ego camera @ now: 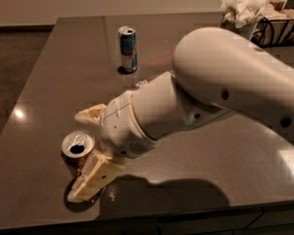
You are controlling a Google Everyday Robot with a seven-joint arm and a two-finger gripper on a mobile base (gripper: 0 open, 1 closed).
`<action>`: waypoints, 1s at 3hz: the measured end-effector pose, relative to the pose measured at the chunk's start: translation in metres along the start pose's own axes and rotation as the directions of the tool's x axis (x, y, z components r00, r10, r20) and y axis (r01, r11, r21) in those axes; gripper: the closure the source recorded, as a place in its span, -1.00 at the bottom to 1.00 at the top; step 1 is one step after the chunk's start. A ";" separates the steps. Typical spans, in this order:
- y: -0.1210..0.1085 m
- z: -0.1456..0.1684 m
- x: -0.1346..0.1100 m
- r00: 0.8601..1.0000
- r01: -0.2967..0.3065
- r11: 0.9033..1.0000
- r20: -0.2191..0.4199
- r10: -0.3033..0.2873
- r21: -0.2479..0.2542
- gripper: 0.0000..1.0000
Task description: Knock orange can over
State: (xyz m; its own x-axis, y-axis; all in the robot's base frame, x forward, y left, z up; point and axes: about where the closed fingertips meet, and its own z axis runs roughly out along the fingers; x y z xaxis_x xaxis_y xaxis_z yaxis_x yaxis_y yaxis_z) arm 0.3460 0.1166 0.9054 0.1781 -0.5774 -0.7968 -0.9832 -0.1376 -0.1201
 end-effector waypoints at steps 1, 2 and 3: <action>-0.001 0.008 -0.005 1.000 -0.006 1.000 0.019 0.007 -0.022 -0.16; -0.004 0.005 -0.006 0.999 -0.027 0.999 0.027 0.028 -0.023 0.31; -0.015 -0.020 -0.003 0.998 -0.052 0.999 -0.025 0.052 0.005 0.77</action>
Offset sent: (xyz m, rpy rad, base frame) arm 0.0110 0.0027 0.0034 0.0366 0.0770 -0.0155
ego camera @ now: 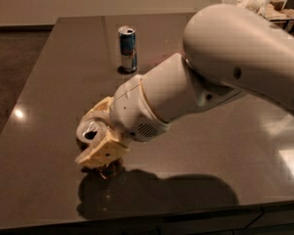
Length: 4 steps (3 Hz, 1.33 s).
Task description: Knock orange can over
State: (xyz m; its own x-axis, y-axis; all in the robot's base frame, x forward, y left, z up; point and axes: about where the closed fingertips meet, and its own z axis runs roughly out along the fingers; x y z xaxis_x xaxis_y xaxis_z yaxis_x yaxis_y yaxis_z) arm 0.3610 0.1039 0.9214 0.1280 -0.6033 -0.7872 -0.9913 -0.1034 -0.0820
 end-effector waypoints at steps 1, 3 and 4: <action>-0.015 -0.035 0.012 0.993 -0.017 0.999 -0.116 0.021 0.039 1.00; -0.047 -0.085 0.067 0.906 -0.033 0.997 -0.419 0.061 0.073 1.00; -0.057 -0.096 0.089 0.845 -0.013 0.998 -0.533 0.047 0.068 1.00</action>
Offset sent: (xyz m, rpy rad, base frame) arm 0.0751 -0.1344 0.0032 -0.5336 -0.0629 -0.1589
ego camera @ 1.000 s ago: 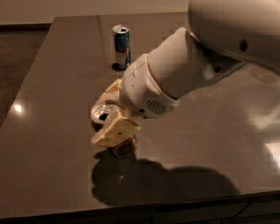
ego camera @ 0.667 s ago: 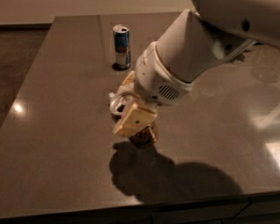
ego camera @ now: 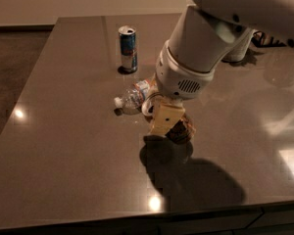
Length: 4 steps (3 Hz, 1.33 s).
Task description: Knock orange can over
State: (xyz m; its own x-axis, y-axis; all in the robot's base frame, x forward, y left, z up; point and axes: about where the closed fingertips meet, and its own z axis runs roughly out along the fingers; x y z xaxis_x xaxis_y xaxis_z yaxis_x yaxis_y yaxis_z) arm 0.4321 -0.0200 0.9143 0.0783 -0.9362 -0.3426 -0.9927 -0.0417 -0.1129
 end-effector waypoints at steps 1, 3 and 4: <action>-0.005 0.005 0.015 0.993 0.034 0.999 -0.110 -0.033 0.008 1.00; -0.009 0.020 0.028 0.972 0.068 0.998 -0.227 -0.067 -0.003 0.24; -0.010 0.027 0.030 0.963 0.078 0.997 -0.256 -0.079 -0.014 -0.25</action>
Offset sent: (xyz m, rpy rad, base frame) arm 0.0138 -0.0258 -0.0320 -0.2804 -0.0384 0.0379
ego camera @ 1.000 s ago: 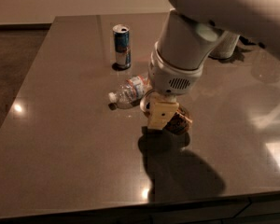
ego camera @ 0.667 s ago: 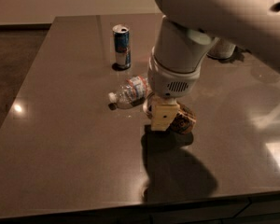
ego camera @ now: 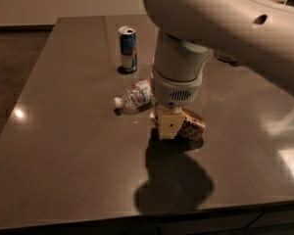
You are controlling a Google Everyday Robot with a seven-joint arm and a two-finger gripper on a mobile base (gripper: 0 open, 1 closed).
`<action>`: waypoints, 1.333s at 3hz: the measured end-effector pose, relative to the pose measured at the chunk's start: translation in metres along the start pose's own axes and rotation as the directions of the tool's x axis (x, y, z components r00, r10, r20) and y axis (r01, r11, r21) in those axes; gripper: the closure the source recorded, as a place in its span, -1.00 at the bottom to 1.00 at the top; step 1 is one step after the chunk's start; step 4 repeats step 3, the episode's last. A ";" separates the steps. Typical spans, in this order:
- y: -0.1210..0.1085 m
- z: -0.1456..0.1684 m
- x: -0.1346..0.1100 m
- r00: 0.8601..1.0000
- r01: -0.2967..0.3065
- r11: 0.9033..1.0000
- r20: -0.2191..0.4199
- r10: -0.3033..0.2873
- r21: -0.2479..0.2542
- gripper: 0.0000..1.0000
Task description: Knock orange can over
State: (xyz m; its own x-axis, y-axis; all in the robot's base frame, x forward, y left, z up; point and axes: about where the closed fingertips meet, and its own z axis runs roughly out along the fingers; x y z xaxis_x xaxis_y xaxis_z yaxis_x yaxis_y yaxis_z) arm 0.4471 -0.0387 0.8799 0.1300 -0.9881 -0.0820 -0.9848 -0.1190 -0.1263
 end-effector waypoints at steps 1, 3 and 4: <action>0.000 0.007 -0.002 1.000 0.012 1.000 -0.017 -0.012 -0.010 -0.71; 0.001 0.014 -0.003 0.999 0.030 0.999 -0.032 -0.031 -0.027 -1.00; 0.001 0.014 -0.003 0.999 0.030 0.999 -0.032 -0.031 -0.027 -1.00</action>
Offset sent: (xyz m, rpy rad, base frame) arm 0.0015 0.0049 -0.0197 -0.0524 0.0341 0.0327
